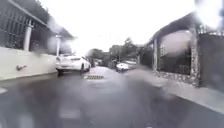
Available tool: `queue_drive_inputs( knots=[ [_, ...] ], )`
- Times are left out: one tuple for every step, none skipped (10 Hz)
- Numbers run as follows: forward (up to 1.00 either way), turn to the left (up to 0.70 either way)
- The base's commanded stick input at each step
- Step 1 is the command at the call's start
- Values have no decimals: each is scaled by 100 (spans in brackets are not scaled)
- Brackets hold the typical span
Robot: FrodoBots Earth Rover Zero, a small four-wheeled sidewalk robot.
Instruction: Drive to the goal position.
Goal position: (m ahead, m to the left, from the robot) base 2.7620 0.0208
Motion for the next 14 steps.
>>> queue_drive_inputs(
  knots=[
    [70,0],
    [70,0],
    [70,0],
    [70,0],
    [70,0],
    [70,0],
    [70,0],
    [70,0],
    [70,0],
    [70,0],
    [70,0],
    [70,0],
    [70,0],
    [70,0]
  ],
)
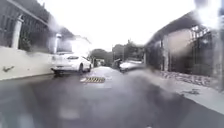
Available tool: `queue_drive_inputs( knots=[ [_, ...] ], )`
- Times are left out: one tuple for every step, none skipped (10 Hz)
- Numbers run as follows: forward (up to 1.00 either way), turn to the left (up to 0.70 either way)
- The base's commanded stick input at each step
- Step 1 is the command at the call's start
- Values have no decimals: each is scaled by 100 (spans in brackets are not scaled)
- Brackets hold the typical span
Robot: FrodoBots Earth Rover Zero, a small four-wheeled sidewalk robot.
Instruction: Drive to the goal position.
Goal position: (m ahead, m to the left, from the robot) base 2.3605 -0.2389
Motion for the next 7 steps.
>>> queue_drive_inputs(
  knots=[
    [70,0],
    [70,0],
    [70,-4],
    [70,-18],
    [70,-32],
    [70,-8],
    [70,0]
  ],
)
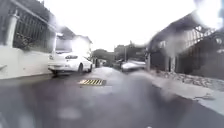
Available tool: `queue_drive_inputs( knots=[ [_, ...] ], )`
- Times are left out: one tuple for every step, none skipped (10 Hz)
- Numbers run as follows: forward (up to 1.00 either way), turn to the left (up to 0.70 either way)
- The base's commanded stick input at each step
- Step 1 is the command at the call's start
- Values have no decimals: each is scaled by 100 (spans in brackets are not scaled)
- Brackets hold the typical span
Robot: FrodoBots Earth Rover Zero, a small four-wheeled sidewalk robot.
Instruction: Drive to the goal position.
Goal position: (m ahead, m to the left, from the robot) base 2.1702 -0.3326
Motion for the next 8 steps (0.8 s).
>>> queue_drive_inputs(
  knots=[
    [70,0],
    [70,-9],
    [70,-21],
    [70,-33],
    [70,-35],
    [70,-18],
    [70,0],
    [70,0]
  ],
)
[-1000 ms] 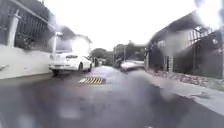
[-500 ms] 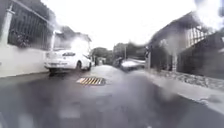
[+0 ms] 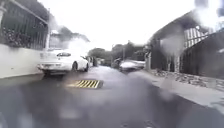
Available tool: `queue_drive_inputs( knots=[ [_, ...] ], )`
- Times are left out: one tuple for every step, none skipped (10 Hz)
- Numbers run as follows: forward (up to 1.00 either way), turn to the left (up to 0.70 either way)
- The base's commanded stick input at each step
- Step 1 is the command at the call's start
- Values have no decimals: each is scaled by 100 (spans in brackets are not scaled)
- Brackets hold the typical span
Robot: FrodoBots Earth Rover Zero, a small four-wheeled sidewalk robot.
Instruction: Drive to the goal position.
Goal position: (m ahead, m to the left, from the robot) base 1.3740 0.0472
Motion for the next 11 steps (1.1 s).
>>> queue_drive_inputs(
  knots=[
    [70,0],
    [70,0],
    [70,0],
    [70,0],
    [70,0],
    [70,0],
    [70,0],
    [70,0],
    [70,0],
    [70,0],
    [70,0]
  ],
)
